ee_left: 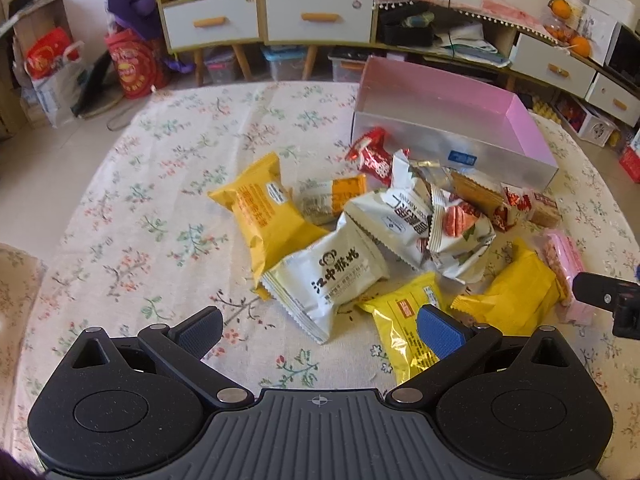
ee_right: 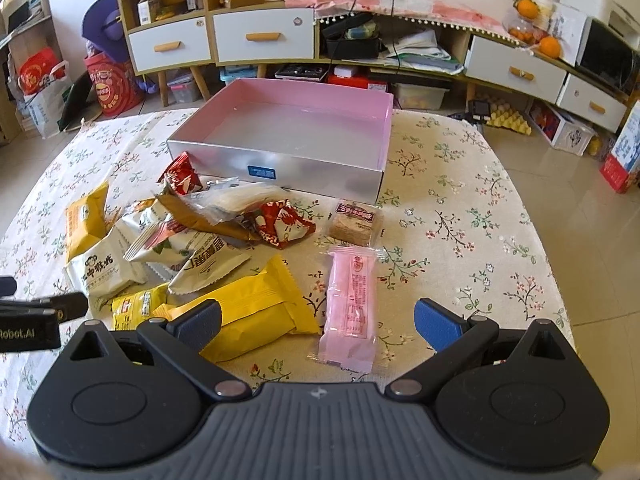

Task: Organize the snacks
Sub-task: 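Grasp the yellow printed packet with the left tool while the right tool grasps the yellow cake packet, then carry both yellow packets into the pink box and open both tools, then withdraw both tools from the box back over the snack pile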

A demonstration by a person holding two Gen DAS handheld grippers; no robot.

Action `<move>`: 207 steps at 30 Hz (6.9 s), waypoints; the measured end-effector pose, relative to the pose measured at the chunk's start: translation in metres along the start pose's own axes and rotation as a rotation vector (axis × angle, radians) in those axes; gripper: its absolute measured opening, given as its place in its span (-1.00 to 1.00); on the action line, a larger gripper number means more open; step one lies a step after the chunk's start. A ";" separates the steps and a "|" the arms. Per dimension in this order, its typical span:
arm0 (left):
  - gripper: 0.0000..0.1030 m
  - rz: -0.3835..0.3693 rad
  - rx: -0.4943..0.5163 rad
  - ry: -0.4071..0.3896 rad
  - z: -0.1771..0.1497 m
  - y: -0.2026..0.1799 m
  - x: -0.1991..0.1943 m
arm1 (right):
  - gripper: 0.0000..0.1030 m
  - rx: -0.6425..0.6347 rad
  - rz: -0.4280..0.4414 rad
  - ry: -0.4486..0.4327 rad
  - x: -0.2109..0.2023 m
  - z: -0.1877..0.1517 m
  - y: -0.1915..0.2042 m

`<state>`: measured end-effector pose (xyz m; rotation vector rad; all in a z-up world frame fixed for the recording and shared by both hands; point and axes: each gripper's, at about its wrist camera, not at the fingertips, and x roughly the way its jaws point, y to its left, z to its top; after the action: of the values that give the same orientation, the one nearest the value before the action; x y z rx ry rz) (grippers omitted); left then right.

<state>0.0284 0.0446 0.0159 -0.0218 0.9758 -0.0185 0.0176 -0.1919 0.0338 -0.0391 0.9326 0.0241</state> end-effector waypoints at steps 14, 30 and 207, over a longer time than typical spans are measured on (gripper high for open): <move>0.71 -0.196 0.007 0.046 -0.007 -0.006 0.013 | 0.66 0.165 0.148 0.134 0.042 0.009 0.007; 0.39 -0.246 0.043 0.079 -0.018 -0.025 0.027 | 0.48 0.009 0.063 0.135 0.037 0.004 0.011; 0.76 -0.307 0.495 -0.270 -0.017 -0.001 0.032 | 0.45 -0.260 0.293 -0.050 0.028 -0.017 0.030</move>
<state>0.0328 0.0423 -0.0201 0.2748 0.6703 -0.5261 0.0191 -0.1624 0.0005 -0.1418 0.8743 0.4160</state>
